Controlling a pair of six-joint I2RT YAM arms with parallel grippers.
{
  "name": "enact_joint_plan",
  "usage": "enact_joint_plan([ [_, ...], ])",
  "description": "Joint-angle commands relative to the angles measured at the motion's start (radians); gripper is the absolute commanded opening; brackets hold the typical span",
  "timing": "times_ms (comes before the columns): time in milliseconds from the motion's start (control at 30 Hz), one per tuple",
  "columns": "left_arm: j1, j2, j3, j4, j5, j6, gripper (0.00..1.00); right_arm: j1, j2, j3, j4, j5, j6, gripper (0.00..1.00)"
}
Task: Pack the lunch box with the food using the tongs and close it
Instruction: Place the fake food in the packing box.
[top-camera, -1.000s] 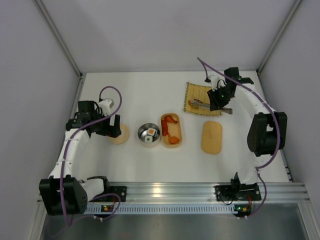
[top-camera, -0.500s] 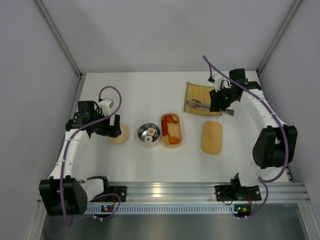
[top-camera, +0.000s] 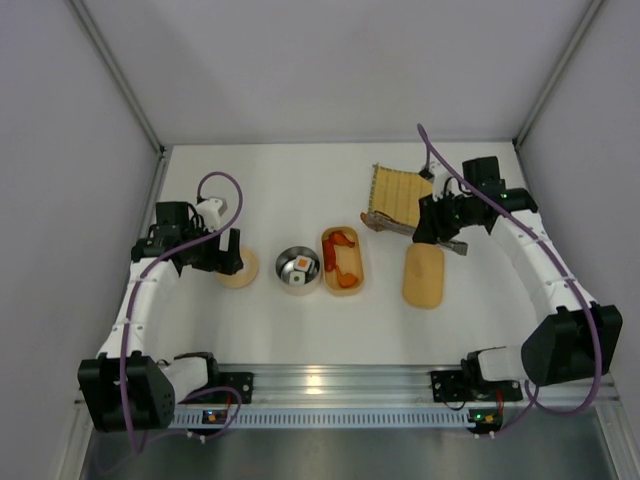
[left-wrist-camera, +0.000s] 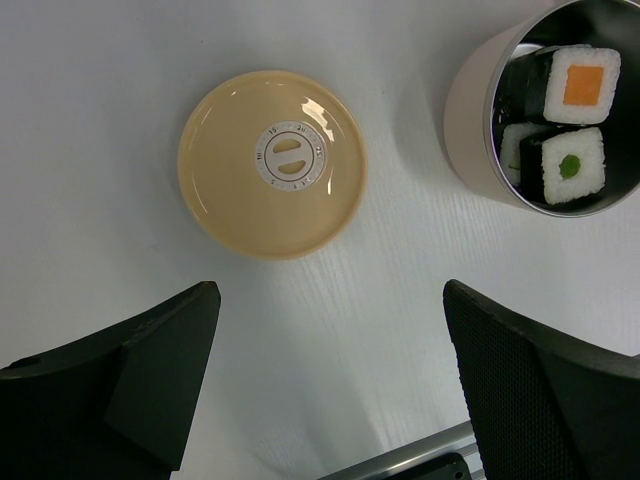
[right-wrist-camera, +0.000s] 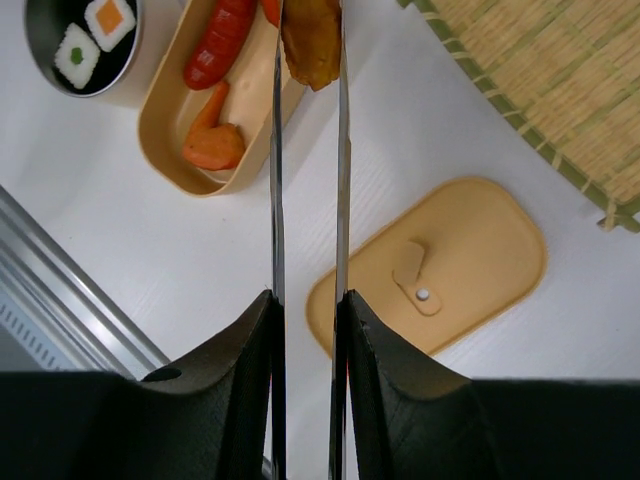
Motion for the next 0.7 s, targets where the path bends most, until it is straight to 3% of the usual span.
enact_joint_plan([
  [0, 0.005, -0.016, 0.034, 0.021, 0.024, -0.017, 0.98, 0.045, -0.049, -0.023, -0.015, -0.062, 0.08, 0.0],
  [267, 0.006, -0.024, 0.03, 0.015, 0.018, -0.018, 0.98, 0.177, -0.023, -0.072, -0.015, -0.039, 0.132, 0.0],
  [533, 0.005, -0.024, 0.031, 0.017, 0.014, -0.011, 0.98, 0.223, 0.03, -0.049, -0.006, 0.002, 0.145, 0.0],
  [667, 0.005, -0.016, 0.034, 0.021, 0.015, -0.011, 0.98, 0.246, 0.062, -0.034, 0.0, 0.025, 0.143, 0.08],
])
